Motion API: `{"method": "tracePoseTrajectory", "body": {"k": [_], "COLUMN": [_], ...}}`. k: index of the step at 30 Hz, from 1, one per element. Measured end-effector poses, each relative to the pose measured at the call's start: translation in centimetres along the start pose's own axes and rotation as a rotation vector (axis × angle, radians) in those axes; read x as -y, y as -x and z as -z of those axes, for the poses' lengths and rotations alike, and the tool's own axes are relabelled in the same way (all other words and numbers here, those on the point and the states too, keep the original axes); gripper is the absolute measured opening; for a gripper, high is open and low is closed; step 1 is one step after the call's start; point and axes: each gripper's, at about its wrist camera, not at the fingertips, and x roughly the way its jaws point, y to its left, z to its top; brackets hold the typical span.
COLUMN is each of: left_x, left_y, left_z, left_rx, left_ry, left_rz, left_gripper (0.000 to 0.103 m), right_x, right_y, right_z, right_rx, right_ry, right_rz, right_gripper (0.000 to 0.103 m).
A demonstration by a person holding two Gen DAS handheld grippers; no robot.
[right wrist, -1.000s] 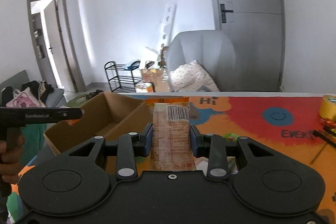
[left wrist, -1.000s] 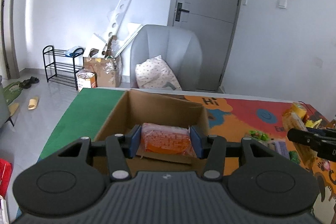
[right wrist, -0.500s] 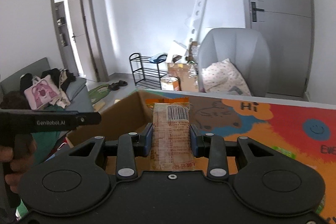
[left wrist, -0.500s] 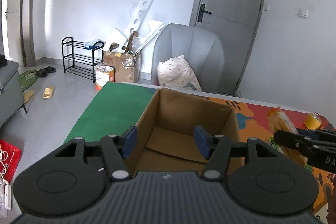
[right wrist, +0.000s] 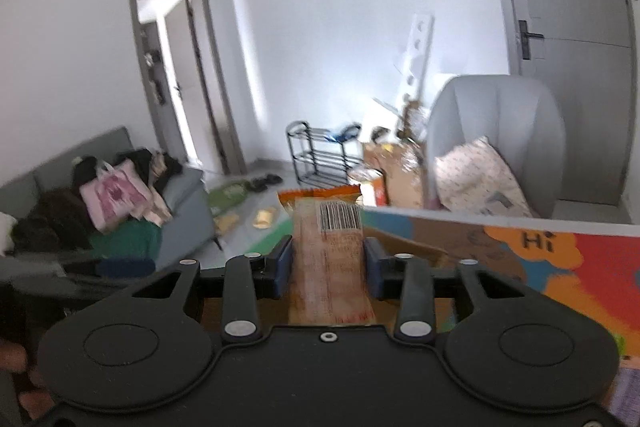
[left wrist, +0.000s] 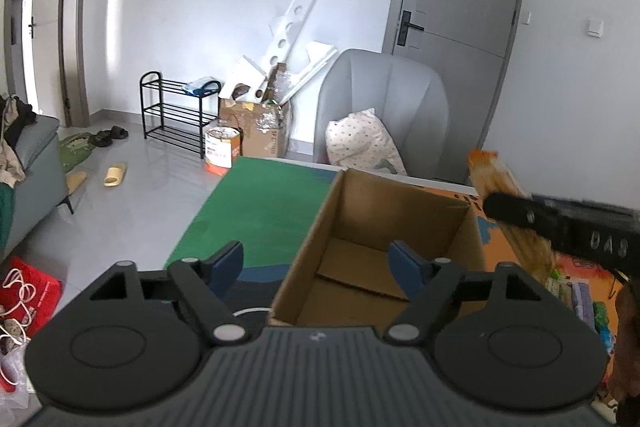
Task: Organize snacks
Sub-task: 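Carry both packs over the cardboard box and open both grippers to drop them inside, then move both open grippers back from the box to the snack pile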
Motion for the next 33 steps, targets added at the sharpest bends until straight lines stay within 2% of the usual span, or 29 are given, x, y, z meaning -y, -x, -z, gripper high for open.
{"method": "tracePoseTrajectory", "body": {"k": [1, 6, 12, 14, 18, 22, 33], "left_x": [-0.1, 0.4, 1.7, 2.3, 3.6, 5.2, 9.9], "left_y": [0.2, 0.5, -0.1, -0.1, -0.1, -0.1, 0.0], "left_z": [0.0, 0.3, 0.3, 0.4, 0.5, 0.8, 1.8], "left_rx": [0.003, -0.002, -0.024, -0.019, -0.019, -0.024, -0.047], "left_ry": [-0.004, -0.034, -0.049, -0.055, -0.065, -0.069, -0.089], "left_rz": [-0.006, -0.024, -0.001, 0.010, 0.040, 0.083, 0.184], "left_gripper": [0.086, 0.093, 0.098, 0.103, 0.103, 0.103, 0.103], "right_x": [0.1, 1.0, 2.7, 3.2, 4.0, 4.8, 8.3], "right_y": [0.0, 0.6, 2.5, 3.2, 4.2, 5.4, 9.3], "right_z": [-0.1, 0.3, 1.2, 1.4, 1.8, 2.2, 4.0], "right_rx": [0.001, -0.032, -0.055, -0.054, -0.056, -0.058, -0.067], "right_ry": [0.001, -0.017, -0.034, -0.041, -0.042, -0.039, -0.089], "right_rz": [0.006, 0.030, 0.089, 0.109, 0.142, 0.175, 0.270], "right_gripper": [0.051, 0.057, 0.071, 0.075, 0.085, 0.102, 0.103]}}
